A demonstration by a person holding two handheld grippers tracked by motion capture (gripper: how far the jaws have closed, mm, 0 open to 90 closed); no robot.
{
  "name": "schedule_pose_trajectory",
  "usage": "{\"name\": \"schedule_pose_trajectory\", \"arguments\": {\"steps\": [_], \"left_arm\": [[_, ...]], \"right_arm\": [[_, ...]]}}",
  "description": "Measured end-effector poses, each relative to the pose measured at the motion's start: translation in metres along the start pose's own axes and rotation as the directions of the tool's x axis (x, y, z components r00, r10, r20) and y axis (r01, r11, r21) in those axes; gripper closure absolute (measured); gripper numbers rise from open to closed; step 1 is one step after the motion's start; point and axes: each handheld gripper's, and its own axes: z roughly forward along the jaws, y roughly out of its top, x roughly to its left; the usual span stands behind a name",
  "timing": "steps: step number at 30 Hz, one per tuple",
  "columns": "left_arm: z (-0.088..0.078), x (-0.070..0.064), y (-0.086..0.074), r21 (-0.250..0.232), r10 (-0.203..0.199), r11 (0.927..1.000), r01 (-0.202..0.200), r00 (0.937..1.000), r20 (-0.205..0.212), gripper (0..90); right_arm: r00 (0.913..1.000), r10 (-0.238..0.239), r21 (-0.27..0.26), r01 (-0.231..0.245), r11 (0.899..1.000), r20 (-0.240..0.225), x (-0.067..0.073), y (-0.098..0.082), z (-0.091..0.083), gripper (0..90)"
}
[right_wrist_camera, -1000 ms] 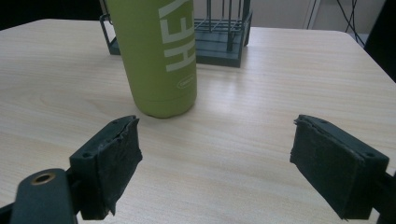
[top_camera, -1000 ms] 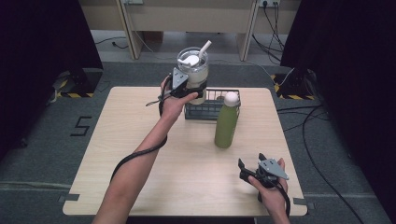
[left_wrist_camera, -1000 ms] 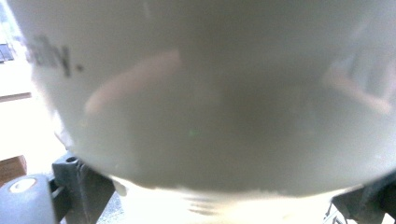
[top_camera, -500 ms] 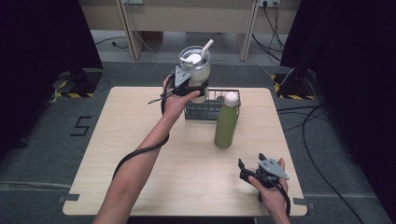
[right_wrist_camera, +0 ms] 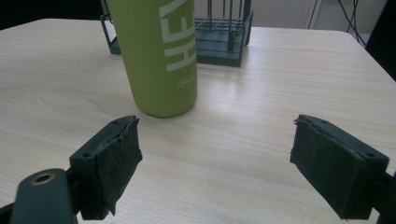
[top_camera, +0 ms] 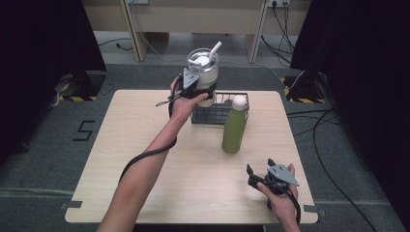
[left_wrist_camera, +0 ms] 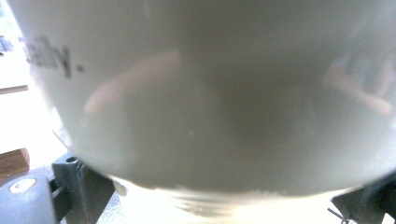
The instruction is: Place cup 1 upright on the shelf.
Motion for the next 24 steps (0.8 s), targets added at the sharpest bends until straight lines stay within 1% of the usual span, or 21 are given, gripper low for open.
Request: {"name": "schedule_pose_trajectory", "arguments": {"steps": [9,11,13,15,21,24], "left_arm": [[0.007,-0.001,-0.003,0.009,-0.004,1.0,0.004,1.0,0.001,8.9],[0.008,-0.001,-0.004,0.013,-0.002,0.9999,0.002,1.0,0.001,8.9],[0.009,-0.001,-0.005,0.014,0.0,0.9999,0.0,1.0,-0.003,8.9],[0.01,-0.001,-0.006,0.016,-0.006,0.9999,0.006,1.0,-0.003,8.9],[0.013,0.001,-0.009,0.028,0.002,0.9996,-0.002,0.9999,-0.011,8.9],[0.015,0.001,-0.01,0.03,-0.002,0.9996,0.002,0.9999,-0.012,8.9]], "right_arm": [[1.0,-0.006,0.0,0.006,1.0,0.001,0.0,0.0,0.0,15.4],[1.0,0.0,0.003,0.0,1.0,-0.002,0.0,-0.001,0.0,15.4],[1.0,-0.001,0.003,0.001,1.0,-0.003,0.001,-0.001,0.0,15.4],[1.0,0.0,0.005,0.001,1.0,-0.004,0.001,-0.001,0.0,15.4],[1.0,-0.004,0.007,0.004,1.0,-0.006,0.001,-0.001,0.001,15.4],[1.0,-0.004,0.006,0.004,1.0,-0.005,0.0,-0.001,0.001,15.4]]}}
